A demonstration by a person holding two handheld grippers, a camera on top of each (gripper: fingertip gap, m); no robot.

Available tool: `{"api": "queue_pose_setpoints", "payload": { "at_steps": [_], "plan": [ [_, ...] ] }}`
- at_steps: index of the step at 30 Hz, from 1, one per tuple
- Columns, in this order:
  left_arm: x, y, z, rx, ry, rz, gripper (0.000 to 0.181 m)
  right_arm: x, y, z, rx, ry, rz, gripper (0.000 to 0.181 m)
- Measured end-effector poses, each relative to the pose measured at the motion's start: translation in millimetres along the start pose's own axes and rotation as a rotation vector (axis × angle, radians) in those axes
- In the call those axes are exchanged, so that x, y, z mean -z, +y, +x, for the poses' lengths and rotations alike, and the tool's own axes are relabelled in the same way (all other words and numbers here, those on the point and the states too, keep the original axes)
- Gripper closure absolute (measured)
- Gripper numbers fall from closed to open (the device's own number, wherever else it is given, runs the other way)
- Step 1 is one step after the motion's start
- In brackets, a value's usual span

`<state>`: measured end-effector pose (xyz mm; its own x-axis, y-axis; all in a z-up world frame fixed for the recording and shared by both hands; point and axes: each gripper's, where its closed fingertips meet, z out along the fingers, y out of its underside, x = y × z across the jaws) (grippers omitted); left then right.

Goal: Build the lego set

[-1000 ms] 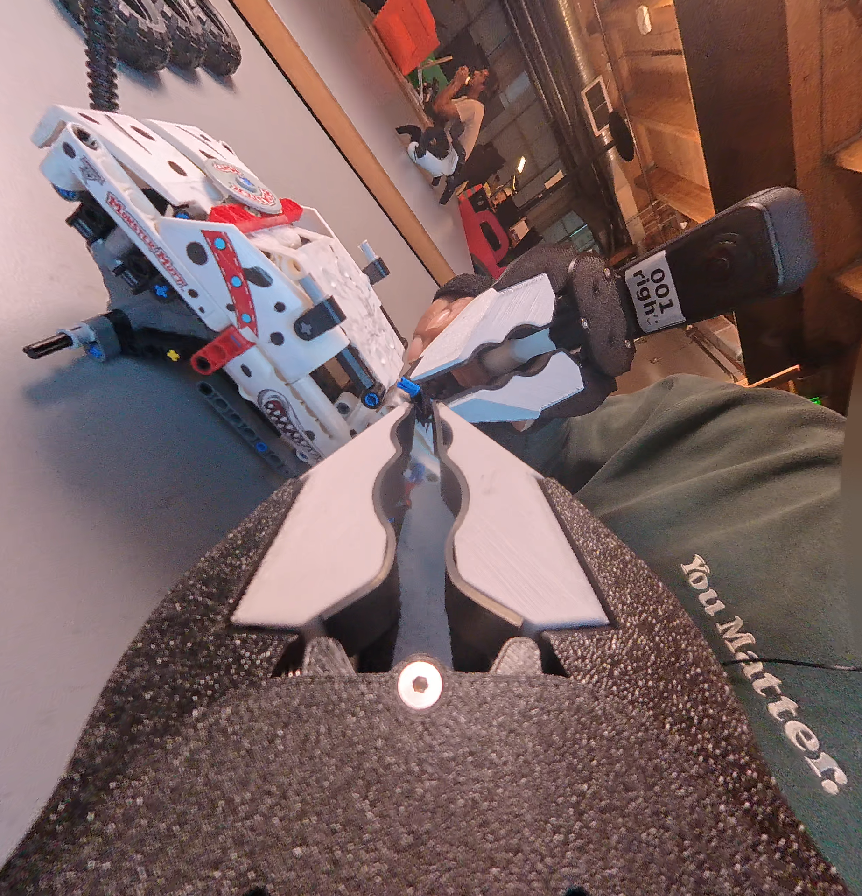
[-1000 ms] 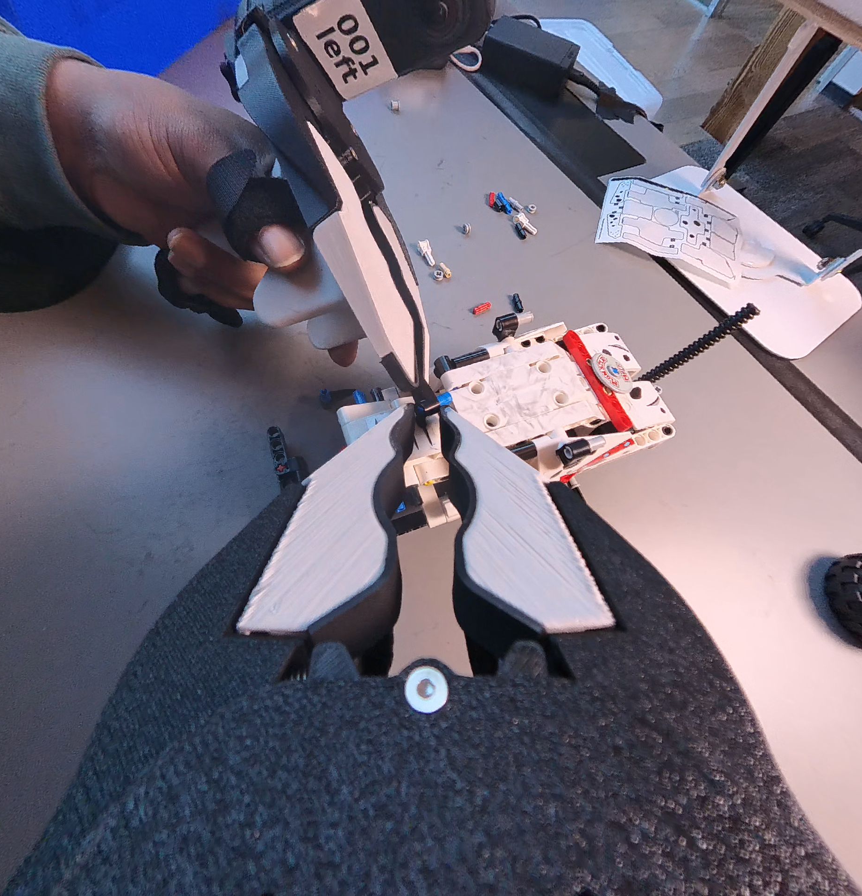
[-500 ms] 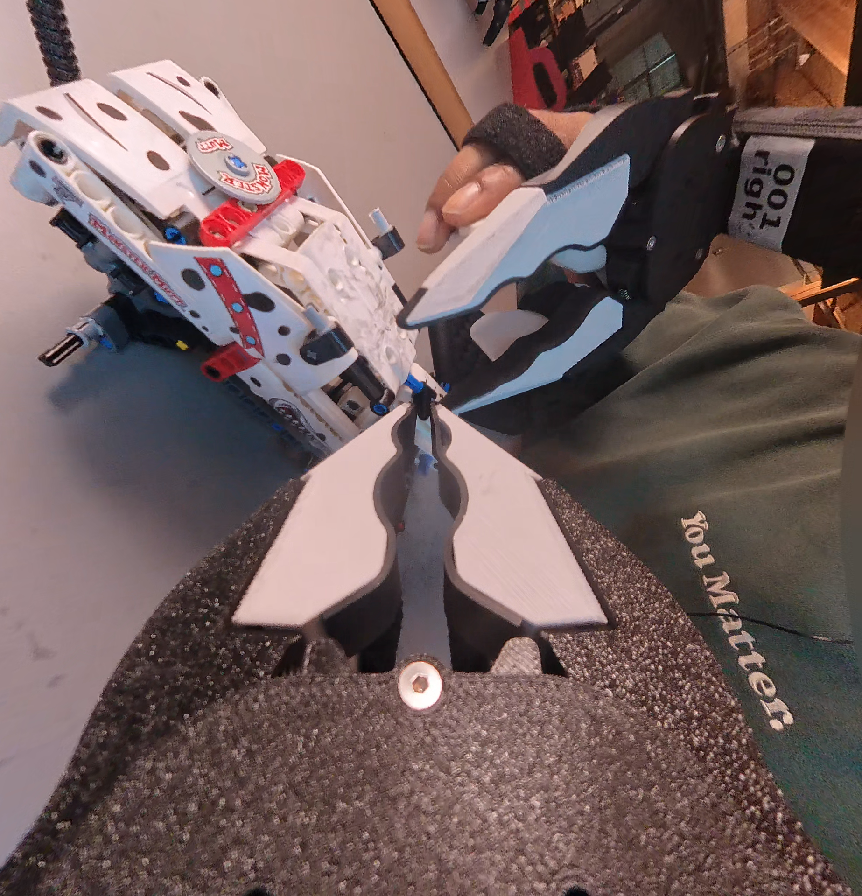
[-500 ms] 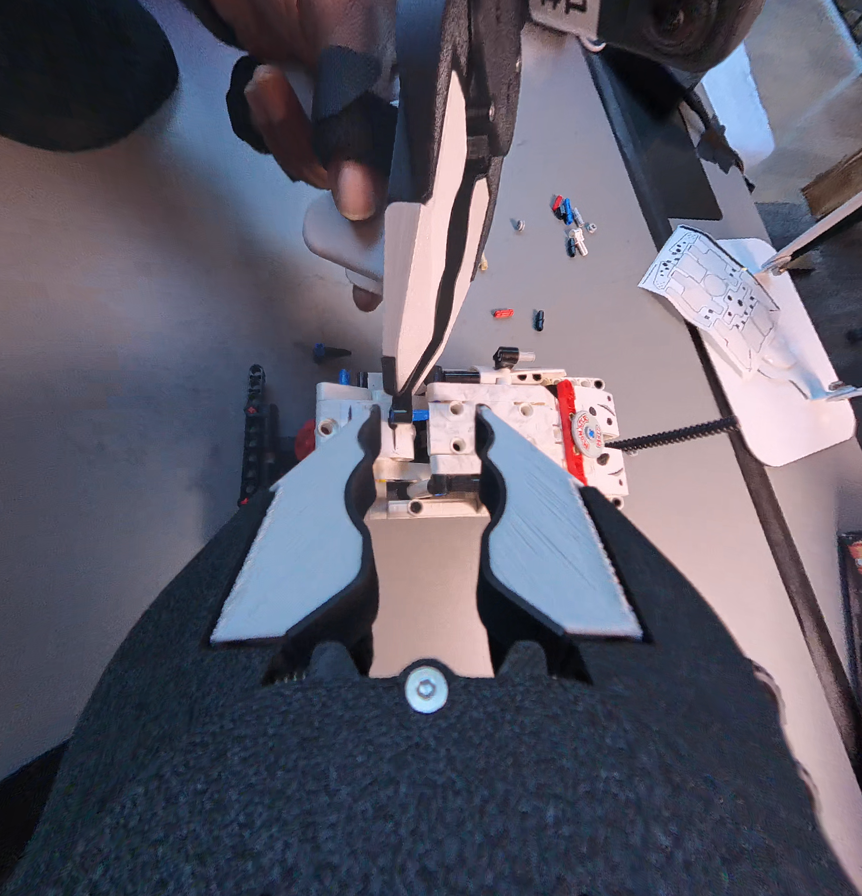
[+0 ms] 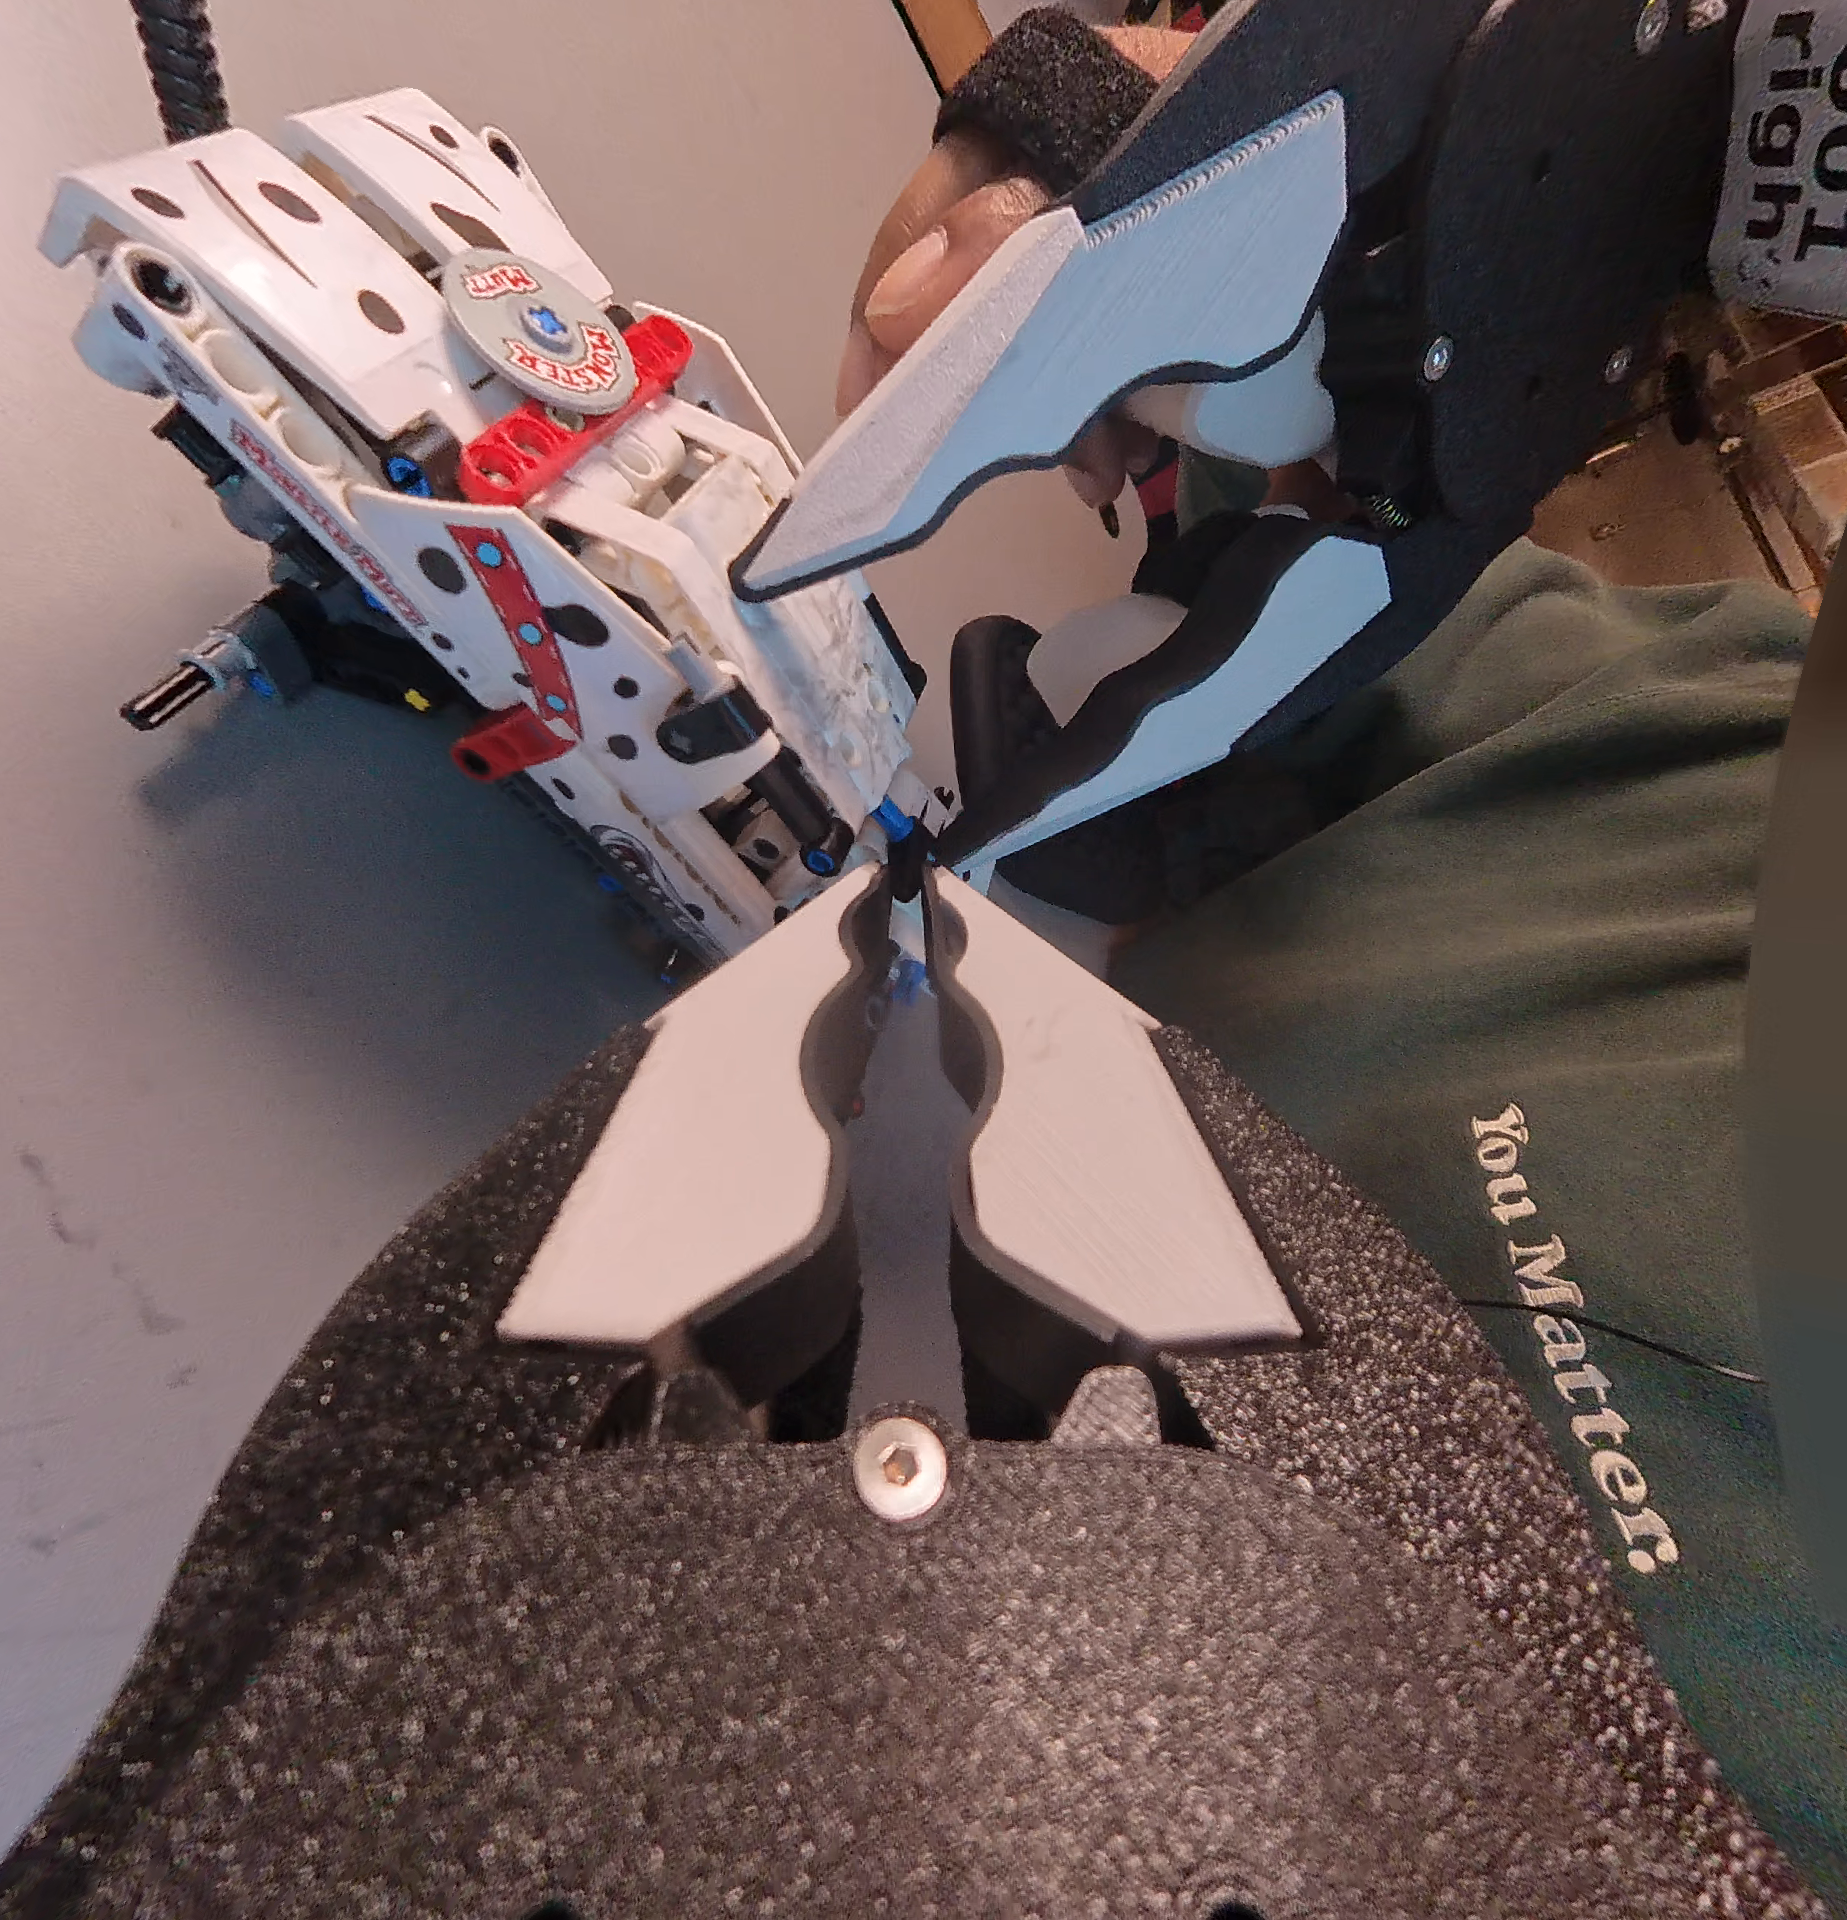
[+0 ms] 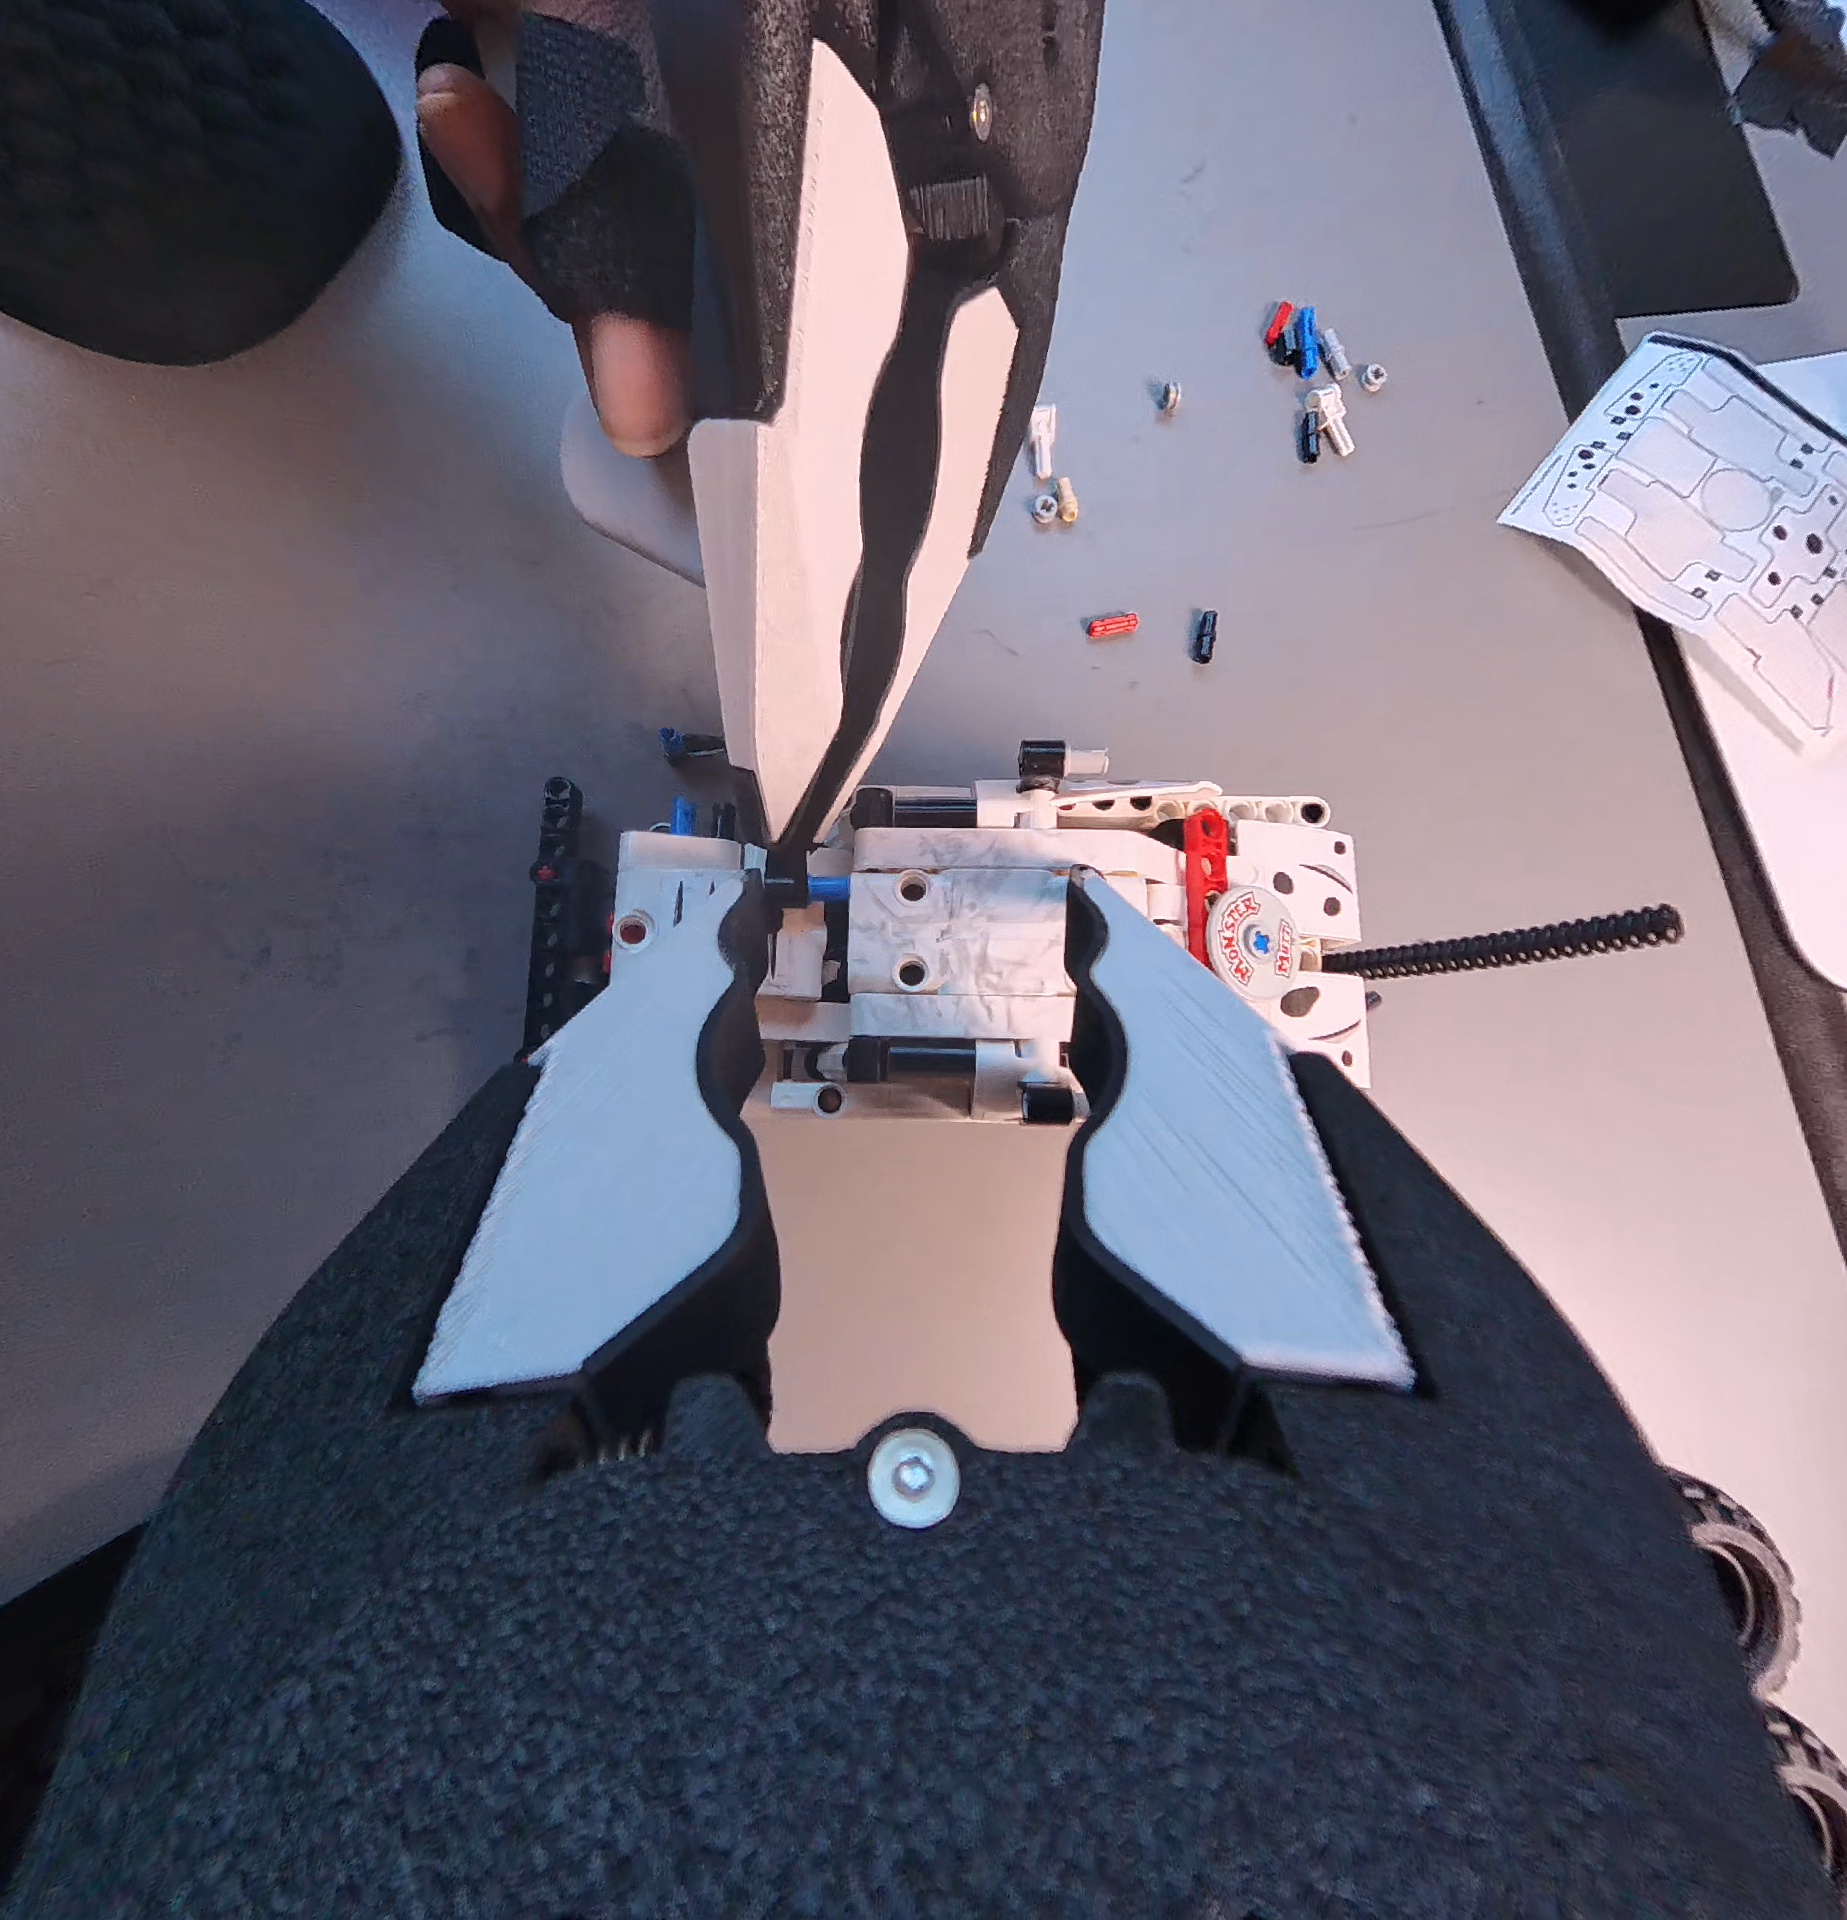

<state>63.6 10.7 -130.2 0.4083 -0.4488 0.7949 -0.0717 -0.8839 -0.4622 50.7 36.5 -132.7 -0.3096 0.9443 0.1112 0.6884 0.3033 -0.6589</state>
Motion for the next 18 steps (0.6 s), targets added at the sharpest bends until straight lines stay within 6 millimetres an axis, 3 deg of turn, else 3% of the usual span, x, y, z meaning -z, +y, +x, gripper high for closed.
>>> {"api": "queue_pose_setpoints", "payload": {
  "at_steps": [18],
  "plan": [
    [-0.7, -0.9, -1.8, 0.233, 0.177, 0.088, 0.177, -0.7, 0.2, 4.7, -0.009, 0.010, 0.036, 0.124]
  ]
}}
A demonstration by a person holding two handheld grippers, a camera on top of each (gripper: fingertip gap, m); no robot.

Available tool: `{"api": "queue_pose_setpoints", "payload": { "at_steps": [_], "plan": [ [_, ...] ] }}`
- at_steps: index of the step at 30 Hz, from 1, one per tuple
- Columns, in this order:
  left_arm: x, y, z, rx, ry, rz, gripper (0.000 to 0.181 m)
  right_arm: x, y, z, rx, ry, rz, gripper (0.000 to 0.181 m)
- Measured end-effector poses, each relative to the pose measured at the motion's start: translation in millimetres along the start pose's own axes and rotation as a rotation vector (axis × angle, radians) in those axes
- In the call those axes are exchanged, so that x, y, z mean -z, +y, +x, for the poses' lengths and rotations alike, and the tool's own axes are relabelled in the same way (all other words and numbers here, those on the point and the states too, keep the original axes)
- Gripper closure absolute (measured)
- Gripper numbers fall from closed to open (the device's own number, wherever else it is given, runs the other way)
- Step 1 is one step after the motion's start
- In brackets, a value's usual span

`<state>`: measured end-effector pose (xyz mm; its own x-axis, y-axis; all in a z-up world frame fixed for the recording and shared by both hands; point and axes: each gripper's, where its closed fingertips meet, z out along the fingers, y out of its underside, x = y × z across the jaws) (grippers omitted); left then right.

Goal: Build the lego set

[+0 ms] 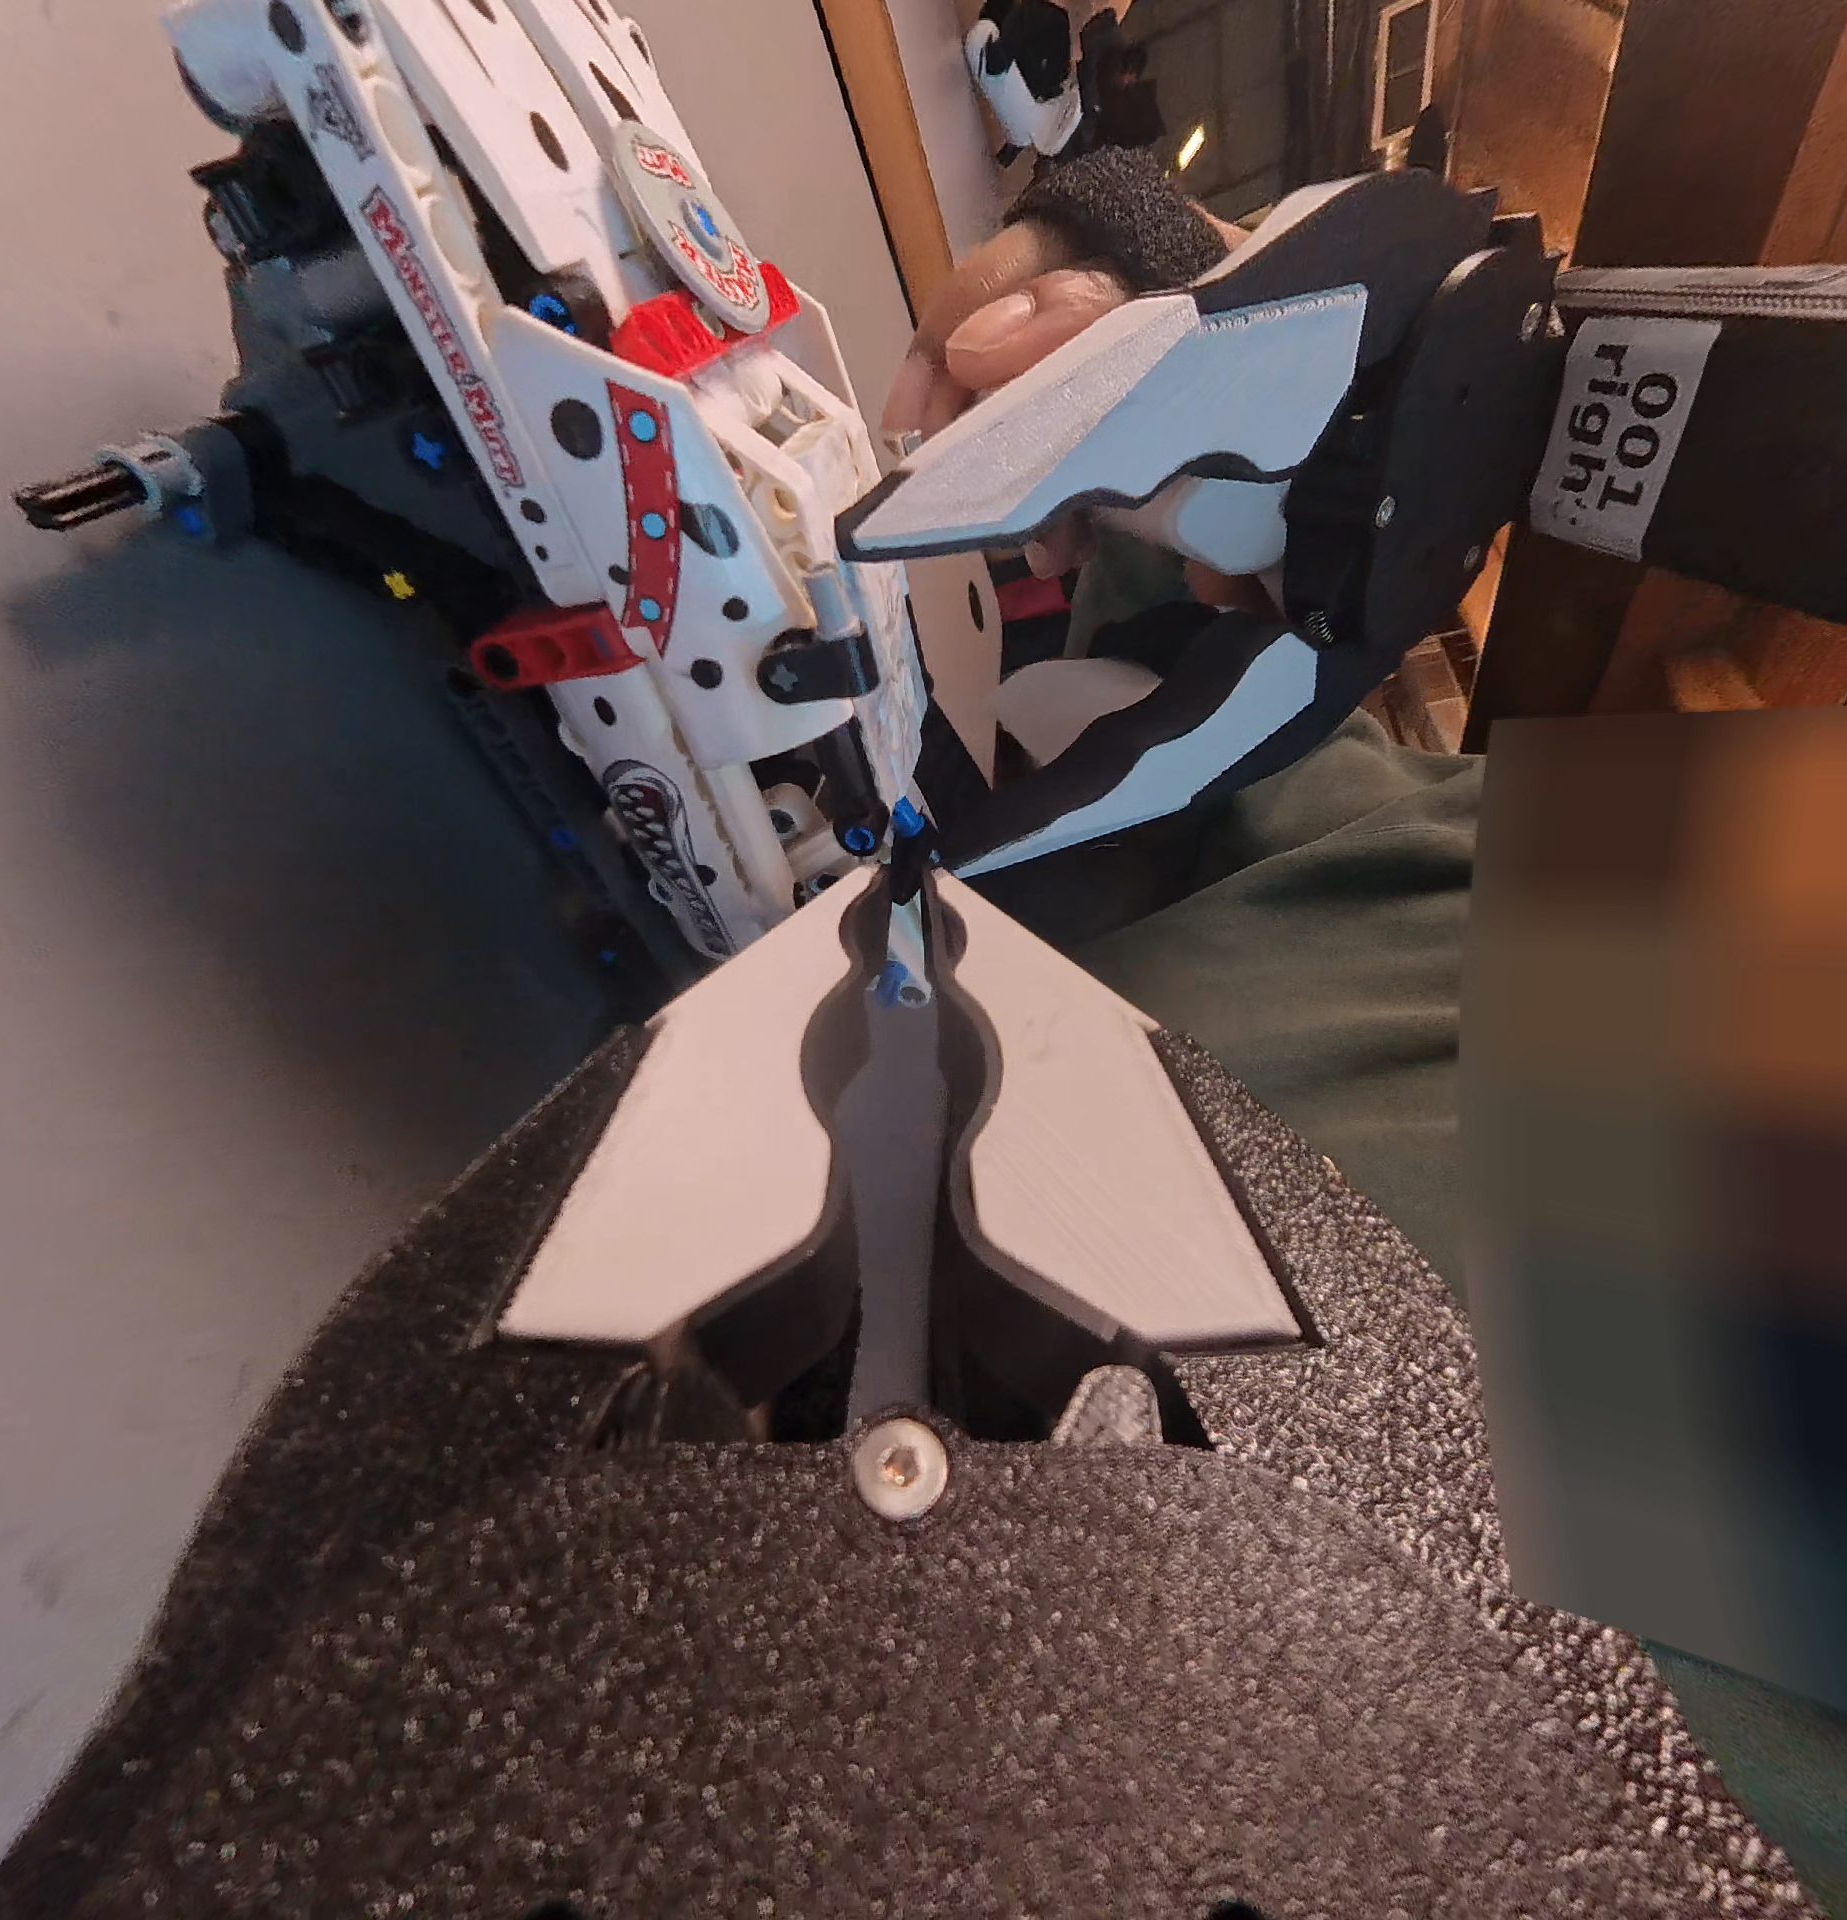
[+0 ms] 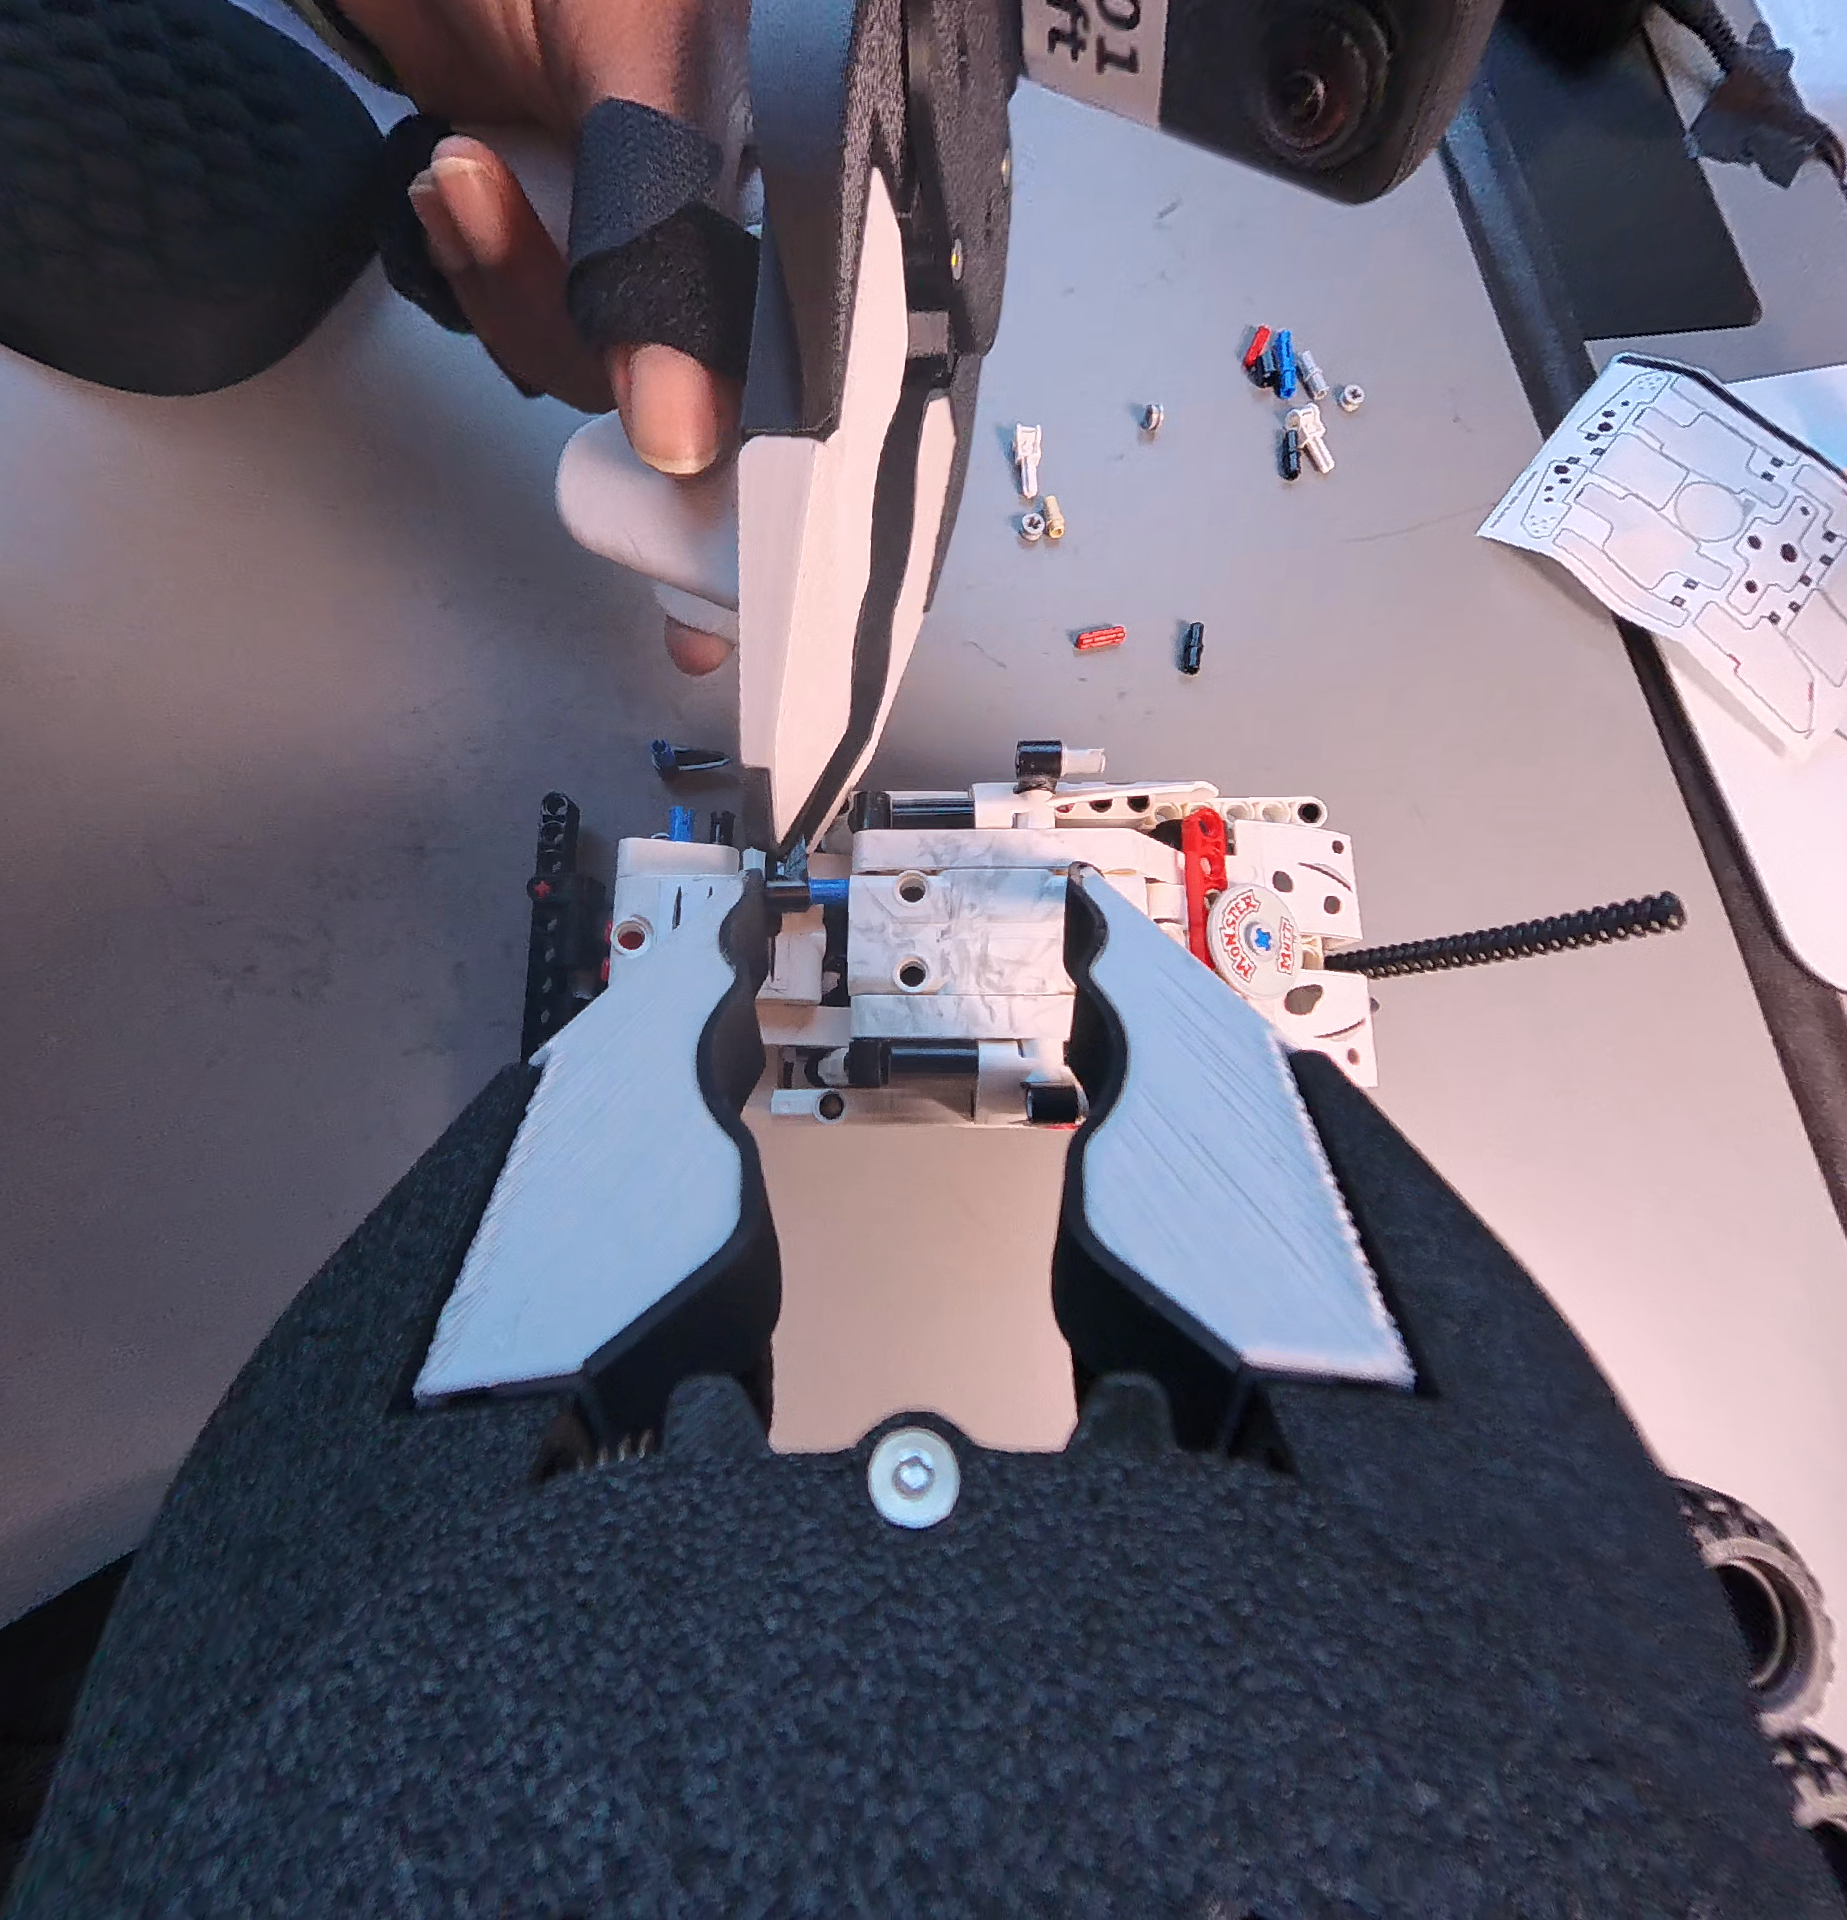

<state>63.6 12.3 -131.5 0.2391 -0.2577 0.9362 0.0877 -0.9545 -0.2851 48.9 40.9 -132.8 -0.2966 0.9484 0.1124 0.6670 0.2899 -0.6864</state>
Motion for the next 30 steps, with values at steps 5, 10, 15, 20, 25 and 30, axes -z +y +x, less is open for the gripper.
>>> {"api": "queue_pose_setpoints", "payload": {
  "at_steps": [5, 10, 15, 20, 25, 30],
  "plan": [
    [-0.1, -2.9, -0.6, 0.021, 0.026, -0.002, 0.178, 0.2, 0.2, 1.8, -0.010, 0.017, 0.008, 0.125],
    [0.0, -5.3, -2.5, -0.065, -0.003, 0.045, 0.177, -0.1, 0.5, 5.1, -0.026, 0.032, 0.056, 0.126],
    [0.3, -5.7, -3.9, -0.206, -0.084, 0.084, 0.176, -0.4, 0.4, 5.5, -0.027, 0.040, 0.078, 0.127],
    [0.3, -5.6, -4.4, -0.261, -0.097, 0.105, 0.175, -0.4, 0.4, 5.0, -0.025, 0.051, 0.101, 0.127],
    [1.3, -6.5, -5.0, -0.324, -0.117, 0.158, 0.174, -0.4, 0.0, 4.4, -0.028, 0.070, 0.124, 0.128],
    [2.6, -7.3, -6.0, -0.372, -0.134, 0.215, 0.174, -0.4, -0.5, 2.2, -0.018, 0.091, 0.125, 0.128]
  ]
}}
